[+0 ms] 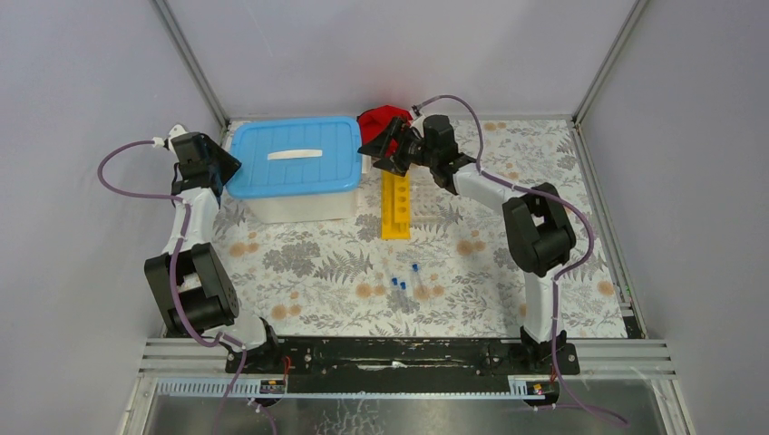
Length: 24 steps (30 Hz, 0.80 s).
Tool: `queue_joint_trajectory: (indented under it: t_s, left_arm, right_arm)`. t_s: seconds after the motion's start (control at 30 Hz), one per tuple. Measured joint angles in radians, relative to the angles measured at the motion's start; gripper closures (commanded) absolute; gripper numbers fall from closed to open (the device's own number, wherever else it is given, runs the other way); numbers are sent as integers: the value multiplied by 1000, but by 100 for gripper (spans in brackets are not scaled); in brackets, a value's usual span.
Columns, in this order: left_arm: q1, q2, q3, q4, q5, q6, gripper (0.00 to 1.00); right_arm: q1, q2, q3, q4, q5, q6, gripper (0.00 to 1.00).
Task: Organize the chemistry lab equipment
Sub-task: Close the lid of the storage box.
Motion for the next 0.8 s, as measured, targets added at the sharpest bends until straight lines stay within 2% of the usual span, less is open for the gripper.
queue_joint_trajectory:
  t_s: [0.8]
  left_arm:
    - [-10,-5,-8,5,-1,-11,49]
  right_arm:
    - [1,114,79,-31,-5,2,10]
